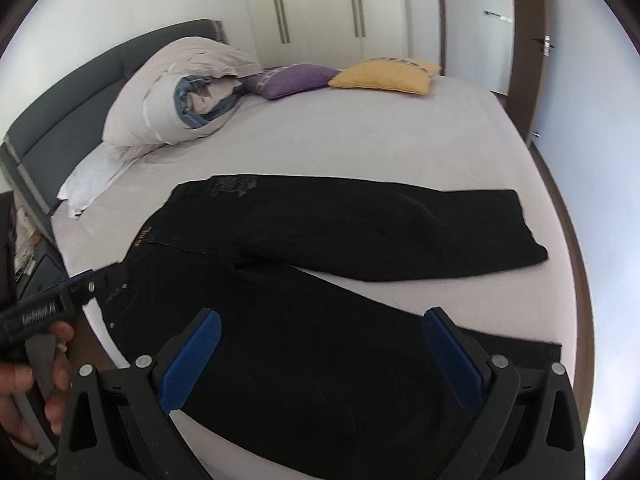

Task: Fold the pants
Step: 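Grasp the jeans waistband with the left gripper while the right gripper grasps the waistband beside it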

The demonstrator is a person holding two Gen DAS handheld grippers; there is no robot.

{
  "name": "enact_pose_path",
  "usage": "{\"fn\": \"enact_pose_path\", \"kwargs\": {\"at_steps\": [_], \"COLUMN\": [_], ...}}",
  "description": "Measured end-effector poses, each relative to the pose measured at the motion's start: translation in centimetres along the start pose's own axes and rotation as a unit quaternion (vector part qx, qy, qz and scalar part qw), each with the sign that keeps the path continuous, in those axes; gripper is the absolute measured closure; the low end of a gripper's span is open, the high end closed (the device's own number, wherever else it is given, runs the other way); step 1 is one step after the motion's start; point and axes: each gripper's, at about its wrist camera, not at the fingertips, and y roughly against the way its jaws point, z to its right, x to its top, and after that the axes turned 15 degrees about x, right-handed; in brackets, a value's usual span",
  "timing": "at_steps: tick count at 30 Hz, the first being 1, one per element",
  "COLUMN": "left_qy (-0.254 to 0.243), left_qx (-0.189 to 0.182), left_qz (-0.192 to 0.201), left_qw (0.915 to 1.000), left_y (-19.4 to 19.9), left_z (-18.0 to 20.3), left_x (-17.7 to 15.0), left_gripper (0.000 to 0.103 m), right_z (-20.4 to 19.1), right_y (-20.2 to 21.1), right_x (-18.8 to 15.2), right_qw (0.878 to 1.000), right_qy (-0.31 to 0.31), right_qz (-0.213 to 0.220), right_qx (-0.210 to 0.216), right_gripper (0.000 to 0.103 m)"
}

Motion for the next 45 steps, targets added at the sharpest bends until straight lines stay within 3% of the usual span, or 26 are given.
{"fn": "enact_pose_path", "kwargs": {"at_steps": [3, 4, 6, 8, 9, 12, 15, 17, 20, 22, 25, 29, 30, 32, 36, 39, 42, 45], "left_qy": [0.072, 0.101, 0.131, 0.119, 0.112, 0.137, 0.186, 0.185, 0.062, -0.063, -0.207, -0.352, -0.375, -0.396, -0.459, -0.475, -0.489, -0.483], "left_qx": [-0.048, -0.060, -0.047, -0.003, -0.003, -0.037, -0.068, -0.069, -0.011, 0.029, 0.041, 0.080, 0.081, 0.075, 0.089, 0.072, 0.080, 0.073], "left_qz": [0.029, 0.061, 0.085, 0.043, 0.015, -0.013, -0.021, -0.031, -0.005, 0.003, -0.009, -0.015, -0.022, -0.039, -0.044, -0.060, -0.075, -0.095], "left_qw": [0.9958, 0.9912, 0.9866, 0.9920, 0.9936, 0.9898, 0.9799, 0.9798, 0.9980, 0.9976, 0.9774, 0.9326, 0.9231, 0.9145, 0.8831, 0.8751, 0.8655, 0.8672], "left_y": [-0.8, -1.0, -1.8, -4.0, -5.6, -9.3, -13.1, -15.8, -18.6, -21.3, -25.3, -29.5, -30.8, -32.6, -35.6, -37.6, -39.3, -41.5], "left_z": [-2.5, -3.4, -4.5, -4.2, -4.2, -5.1, -6.7, -7.2, -5.0, -2.3, 0.7, 2.8, 3.0, 2.7, 2.6, 2.3, 1.5, 1.6], "left_x": [3.5, 4.8, 7.3, 10.5, 12.4, 16.6, 20.6, 23.5, 26.4, 27.1, 26.0, 23.4, 23.4, 23.3, 23.5, 24.0, 24.1, 24.6], "left_gripper": [0.000, 0.000, 0.000, 0.000, 0.000, 0.000, 0.000, 0.000, 0.000, 0.000, 0.001, 0.001, 0.001, 0.001, 0.001, 0.007, 0.007, 0.006], "right_z": [0.5, 0.6, 1.1, 1.9, 2.4, 4.4, 6.8, 8.4, 10.0, 10.6, 11.4, 11.7, 11.7, 11.5, 11.5, 11.7, 11.7, 11.5], "right_y": [-1.1, -1.5, -3.0, -4.9, -5.9, -9.5, -13.1, -15.0, -17.4, -18.9, -21.5, -24.9, -25.5, -26.6, -28.6, -30.0, -30.7, -31.8], "right_x": [2.5, 3.1, 5.3, 7.2, 8.1, 10.7, 12.9, 13.8, 15.0, 15.7, 16.5, 16.9, 16.9, 16.8, 16.6, 16.5, 16.8, 17.6], "right_qw": [0.997, 0.996, 0.992, 0.990, 0.989, 0.989, 0.988, 0.988, 0.985, 0.981, 0.967, 0.953, 0.950, 0.945, 0.935, 0.930, 0.928, 0.927], "right_qy": [0.051, 0.066, 0.100, 0.112, 0.116, 0.120, 0.112, 0.110, 0.120, 0.132, 0.147, 0.170, 0.174, 0.186, 0.198, 0.204, 0.207, 0.206], "right_qz": [0.007, 0.010, 0.007, -0.002, -0.005, -0.020, -0.039, -0.039, -0.051, -0.070, -0.119, -0.165, -0.172, -0.185, -0.205, -0.217, -0.221, -0.221], "right_qx": [0.050, 0.059, 0.072, 0.084, 0.089, 0.087, 0.096, 0.105, 0.117, 0.127, 0.168, 0.190, 0.193, 0.198, 0.210, 0.217, 0.219, 0.222], "right_gripper": [0.000, 0.000, 0.000, 0.000, 0.000, 0.000, 0.000, 0.000, 0.000, 0.002, 0.014, 0.024, 0.027, 0.031, 0.041, 0.044, 0.045, 0.045]}}
